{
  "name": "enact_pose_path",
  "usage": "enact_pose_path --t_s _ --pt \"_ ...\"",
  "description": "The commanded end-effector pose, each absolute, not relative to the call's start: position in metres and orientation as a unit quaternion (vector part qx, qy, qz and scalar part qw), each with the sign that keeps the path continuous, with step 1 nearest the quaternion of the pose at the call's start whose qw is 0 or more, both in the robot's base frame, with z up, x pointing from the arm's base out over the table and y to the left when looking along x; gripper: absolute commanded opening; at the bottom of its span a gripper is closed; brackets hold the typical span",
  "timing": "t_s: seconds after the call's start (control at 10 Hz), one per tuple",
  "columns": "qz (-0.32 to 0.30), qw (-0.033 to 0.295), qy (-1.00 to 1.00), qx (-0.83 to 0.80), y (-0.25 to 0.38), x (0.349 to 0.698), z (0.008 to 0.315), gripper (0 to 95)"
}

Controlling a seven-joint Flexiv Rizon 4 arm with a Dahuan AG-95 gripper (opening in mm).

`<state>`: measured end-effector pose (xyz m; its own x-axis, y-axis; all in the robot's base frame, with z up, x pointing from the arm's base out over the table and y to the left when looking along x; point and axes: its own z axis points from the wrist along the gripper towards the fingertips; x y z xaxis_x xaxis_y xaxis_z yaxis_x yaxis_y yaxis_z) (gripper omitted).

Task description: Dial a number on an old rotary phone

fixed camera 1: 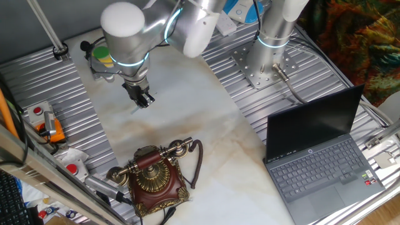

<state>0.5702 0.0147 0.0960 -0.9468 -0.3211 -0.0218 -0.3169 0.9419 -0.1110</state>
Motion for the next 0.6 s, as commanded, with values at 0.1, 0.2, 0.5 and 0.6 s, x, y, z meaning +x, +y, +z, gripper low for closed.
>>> enact_pose_path --t_s 0.1,0.2,0.5,0.6 --pt "-0.053 0.035 0.987 -0.148 0.0133 0.5692 0.0969 0.0" --pt "-0.058 0.037 0.987 -0.143 0.0133 0.5692 0.0969 0.0" --pt "-0.061 0.041 0.988 -0.134 0.0133 0.5692 0.0969 0.0" --pt "-0.064 0.043 0.988 -0.133 0.0133 0.5692 0.0969 0.0"
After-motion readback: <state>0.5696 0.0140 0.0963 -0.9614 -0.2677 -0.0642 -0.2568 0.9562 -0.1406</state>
